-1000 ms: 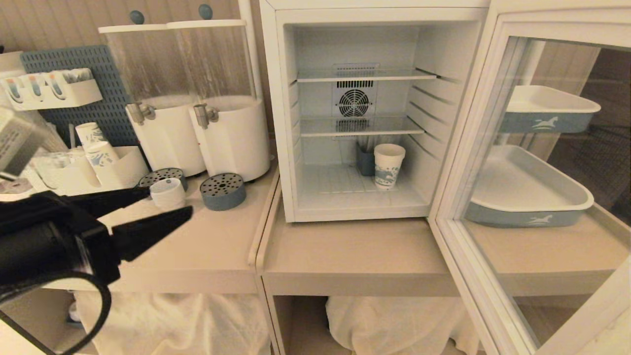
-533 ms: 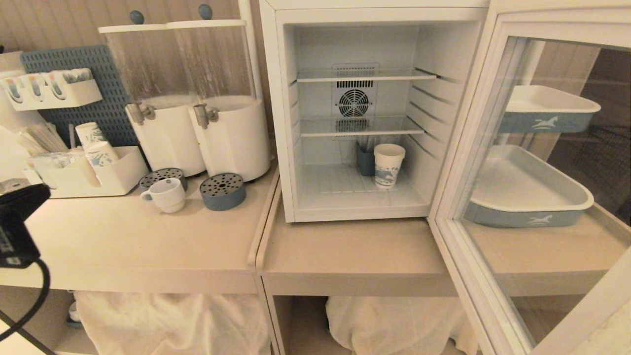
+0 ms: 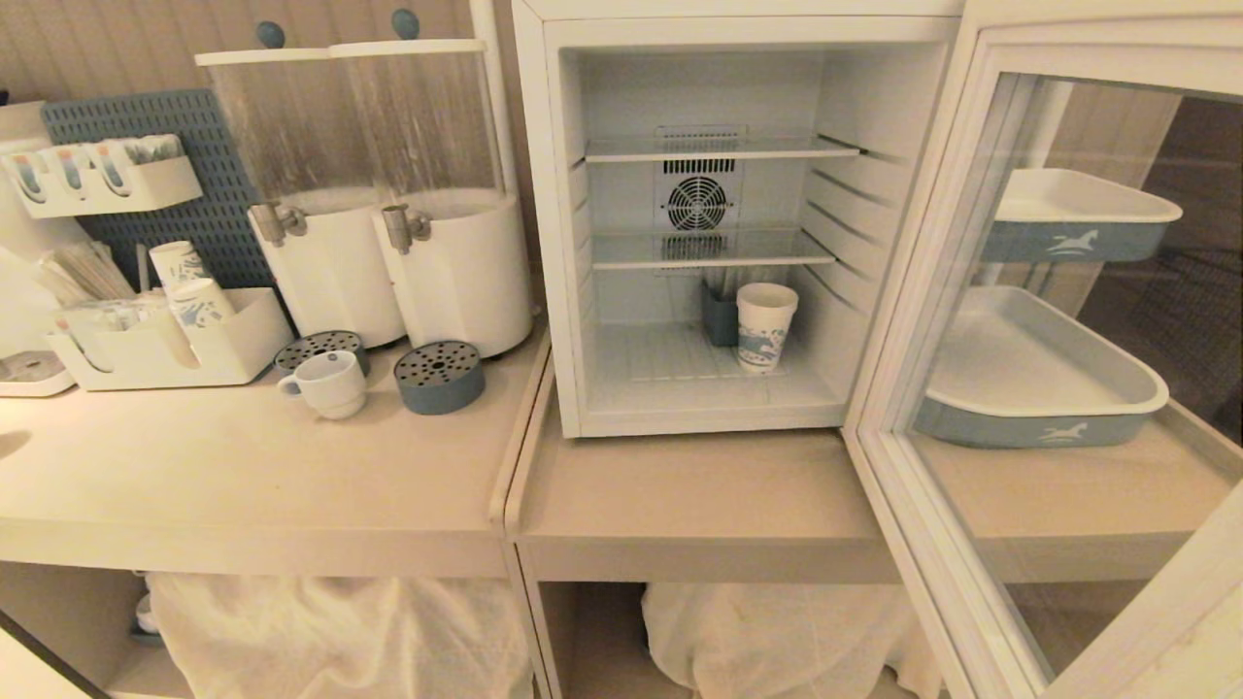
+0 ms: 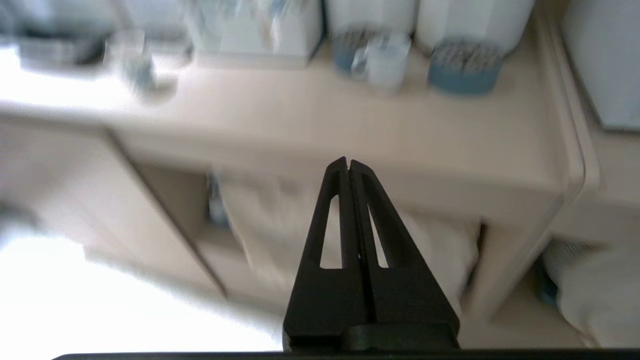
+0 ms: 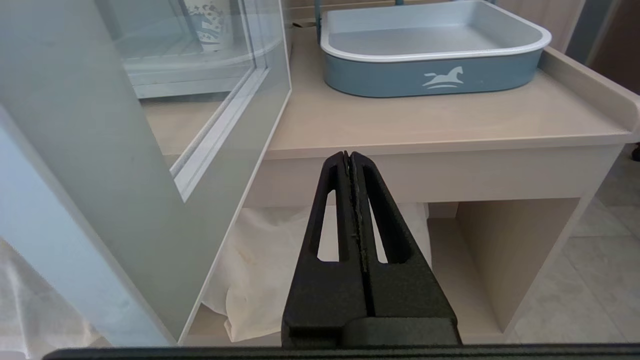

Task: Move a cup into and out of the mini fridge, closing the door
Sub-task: Put the ceramic cup in the freezer

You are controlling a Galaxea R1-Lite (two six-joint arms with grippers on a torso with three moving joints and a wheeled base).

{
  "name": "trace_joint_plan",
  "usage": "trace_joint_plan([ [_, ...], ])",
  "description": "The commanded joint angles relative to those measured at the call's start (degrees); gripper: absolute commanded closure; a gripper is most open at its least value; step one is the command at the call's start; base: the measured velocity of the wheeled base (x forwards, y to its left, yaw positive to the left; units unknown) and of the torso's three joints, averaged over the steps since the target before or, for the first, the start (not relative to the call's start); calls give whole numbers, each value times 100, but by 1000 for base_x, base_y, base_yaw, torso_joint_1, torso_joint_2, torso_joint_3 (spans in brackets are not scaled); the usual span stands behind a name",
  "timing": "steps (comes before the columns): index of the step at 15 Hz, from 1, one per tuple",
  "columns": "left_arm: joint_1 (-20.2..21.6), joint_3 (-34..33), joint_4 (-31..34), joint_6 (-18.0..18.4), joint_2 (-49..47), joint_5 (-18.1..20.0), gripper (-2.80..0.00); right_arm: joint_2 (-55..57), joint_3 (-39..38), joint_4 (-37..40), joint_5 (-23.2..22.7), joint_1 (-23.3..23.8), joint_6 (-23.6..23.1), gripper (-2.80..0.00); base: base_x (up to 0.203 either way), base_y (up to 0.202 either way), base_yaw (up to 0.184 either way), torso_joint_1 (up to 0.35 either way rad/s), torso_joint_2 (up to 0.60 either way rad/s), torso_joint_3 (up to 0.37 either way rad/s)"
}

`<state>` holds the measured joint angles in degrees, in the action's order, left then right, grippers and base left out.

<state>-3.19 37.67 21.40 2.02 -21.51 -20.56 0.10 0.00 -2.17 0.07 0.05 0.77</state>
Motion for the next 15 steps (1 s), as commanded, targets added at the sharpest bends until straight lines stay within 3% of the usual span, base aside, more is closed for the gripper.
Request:
trace_joint_plan([
  [1,423,223,1239,-292,806,236,0,-1,-88,-3,1,4,2,0,0,0,0,0,0,0],
  [2,445,297,1553,-472,1052,375,0,-1,-88,-3,1,4,2,0,0,0,0,0,0,0],
  [4,375,159,1855,-365,1842,803,0,-1,-88,-3,1,4,2,0,0,0,0,0,0,0],
  [6,338,-245,1823,-461,2168,1117,0,-1,-88,-3,1,4,2,0,0,0,0,0,0,0],
  [9,323,-1326,158,-429,2142,1353,0,-1,-88,-3,1,4,2,0,0,0,0,0,0,0],
  [11,321,-2799,-1421,-122,2124,1639,0,-1,-88,-3,1,4,2,0,0,0,0,0,0,0],
  [13,320,-3674,-1844,93,2140,1897,0,-1,-88,-3,1,4,2,0,0,0,0,0,0,0],
  [15,319,-3667,-1792,82,2147,2025,0,-1,-88,6,1,4,2,0,0,0,0,0,0,0],
])
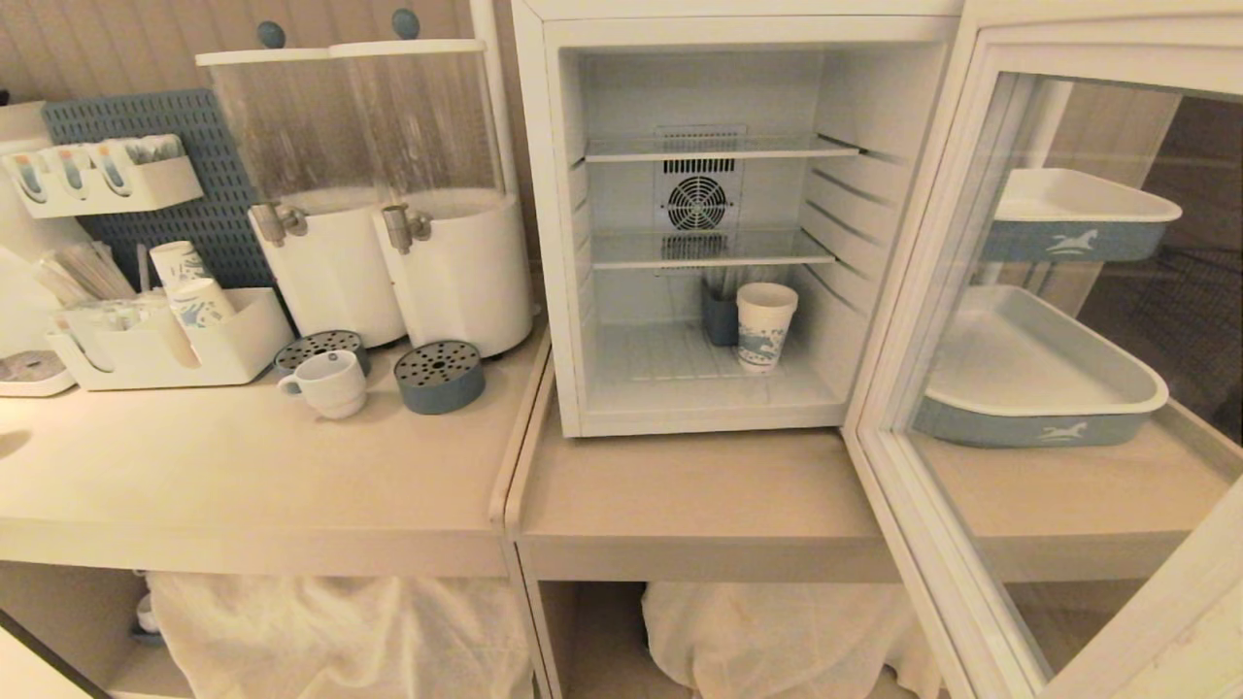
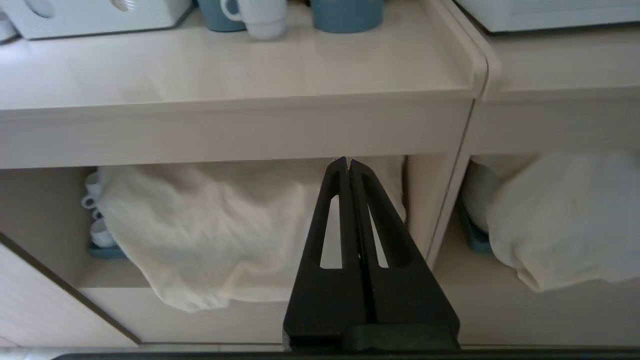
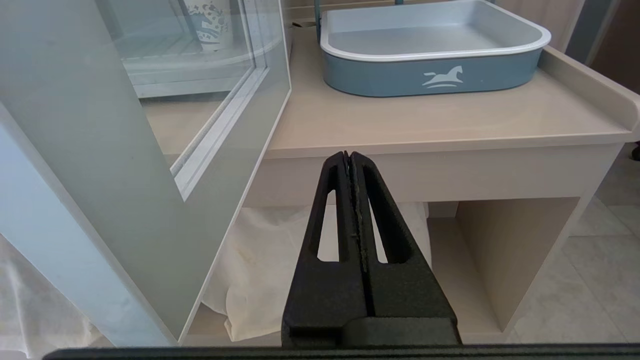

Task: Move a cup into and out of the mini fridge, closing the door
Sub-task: Put the ceramic cup in the freezer

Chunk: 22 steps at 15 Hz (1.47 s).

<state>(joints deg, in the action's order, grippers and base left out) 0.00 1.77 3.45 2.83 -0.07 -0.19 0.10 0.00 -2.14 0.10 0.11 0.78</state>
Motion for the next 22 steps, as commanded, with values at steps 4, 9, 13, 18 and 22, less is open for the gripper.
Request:
trace_joint_plan([
  [4,0,-96,-140,-209,6,36,0,-1,-88,-6,-1,-2,1,0,0,0,0,0,0,0],
  [9,0,-177,-336,-256,1,45,0,-1,-88,-6,-1,-2,1,0,-25,0,0,0,3,0],
  [13,0,-177,-336,-256,-1,45,0,-1,-88,-6,-1,-2,1,0,-192,0,-2,2,1,3],
  [18,0,-177,-336,-256,7,45,0,4,-88,-1,-1,-2,1,0,-197,0,0,0,1,1],
  [22,0,-177,-336,-265,7,45,0,-1,-88,-6,-1,-2,1,0,-165,0,0,3,2,0],
])
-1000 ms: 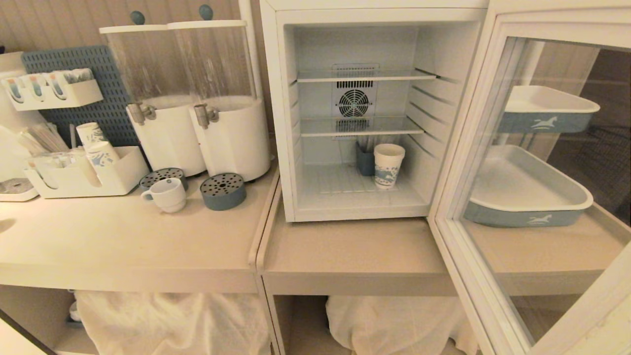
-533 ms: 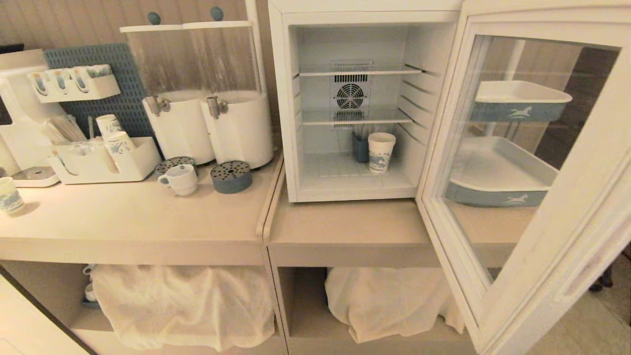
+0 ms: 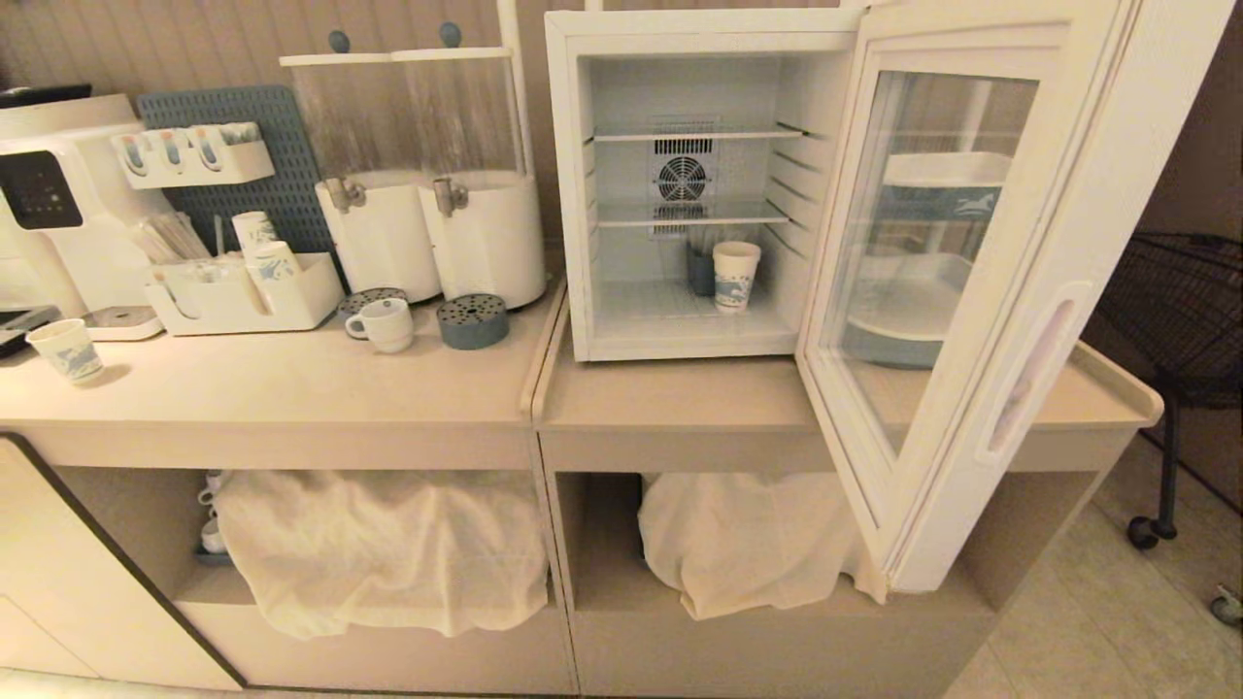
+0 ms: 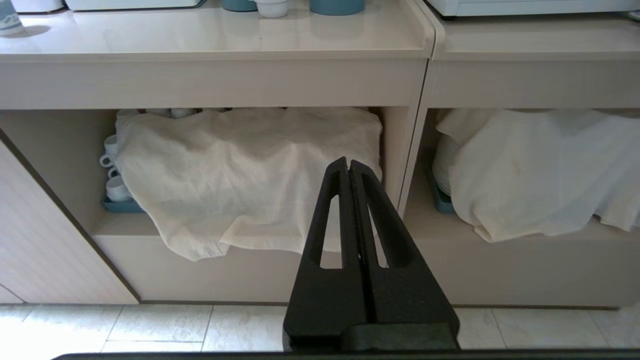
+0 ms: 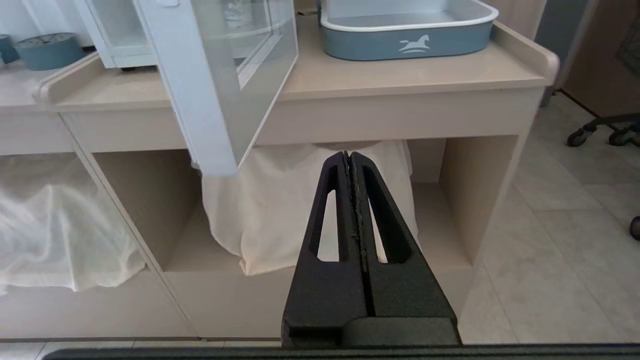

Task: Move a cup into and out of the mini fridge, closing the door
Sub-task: Put the ceramic cup in the freezer

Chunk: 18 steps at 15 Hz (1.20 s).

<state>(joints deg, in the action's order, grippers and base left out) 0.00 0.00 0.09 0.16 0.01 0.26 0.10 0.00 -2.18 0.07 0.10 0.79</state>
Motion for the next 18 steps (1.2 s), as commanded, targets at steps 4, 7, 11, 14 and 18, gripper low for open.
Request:
trace_joint_plan([
  [4,0,0,0,1,-7,0,0,-1,-88,-2,1,-1,0,0,0,0,0,0,0,0],
  [7,0,0,0,4,-8,0,0,7,-88,-2,1,-1,0,0,-3,18,1,0,-1,2],
  [11,0,0,0,1,-9,0,0,-1,-88,-2,1,-1,0,0,-1,168,0,3,4,0],
  [14,0,0,0,1,-1,0,0,-1,-88,-2,1,-1,0,0,0,194,-3,0,3,0],
  [18,0,0,0,1,-8,0,0,-1,-88,-2,1,-1,0,0,0,191,2,-1,0,4],
])
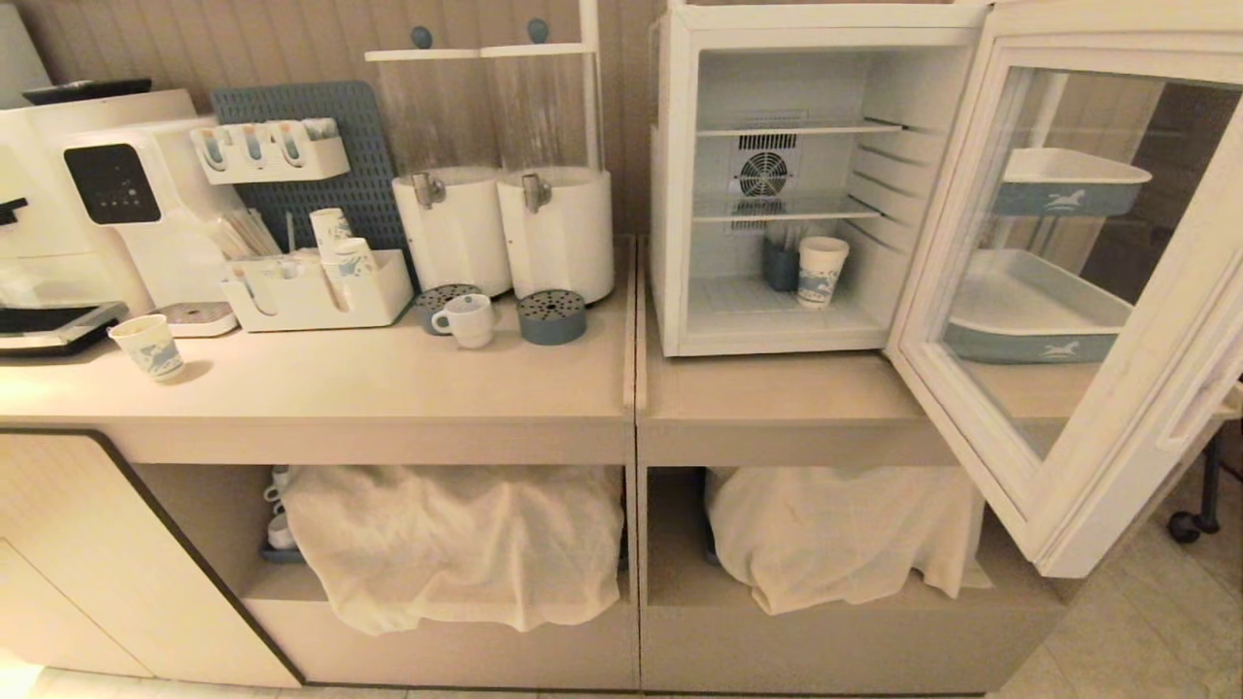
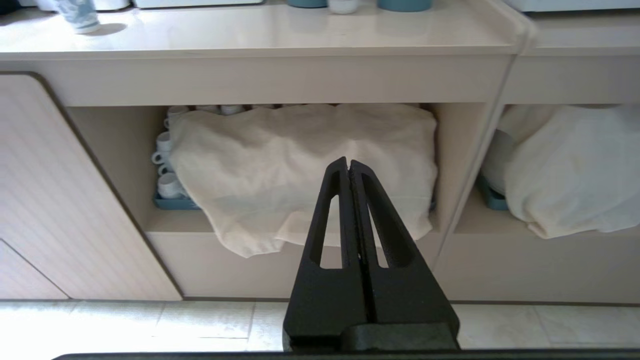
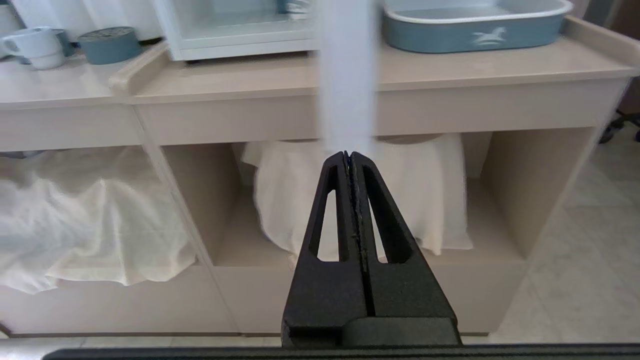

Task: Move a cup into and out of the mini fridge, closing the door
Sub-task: Put the ceramic cup in the freezer

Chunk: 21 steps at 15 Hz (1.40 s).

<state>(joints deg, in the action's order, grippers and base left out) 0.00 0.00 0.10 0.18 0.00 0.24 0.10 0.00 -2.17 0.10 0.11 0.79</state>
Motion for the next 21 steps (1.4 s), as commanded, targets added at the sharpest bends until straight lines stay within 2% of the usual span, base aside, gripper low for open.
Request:
trace_joint_plan([
  [1,0,0,-1,-1,0,2,0,-1,-88,-3,-1,-2,0,0,0,193,-1,3,5,2],
  [21,0,0,-1,-1,0,2,0,8,-88,-3,-1,-2,0,0,0,192,1,3,3,2],
])
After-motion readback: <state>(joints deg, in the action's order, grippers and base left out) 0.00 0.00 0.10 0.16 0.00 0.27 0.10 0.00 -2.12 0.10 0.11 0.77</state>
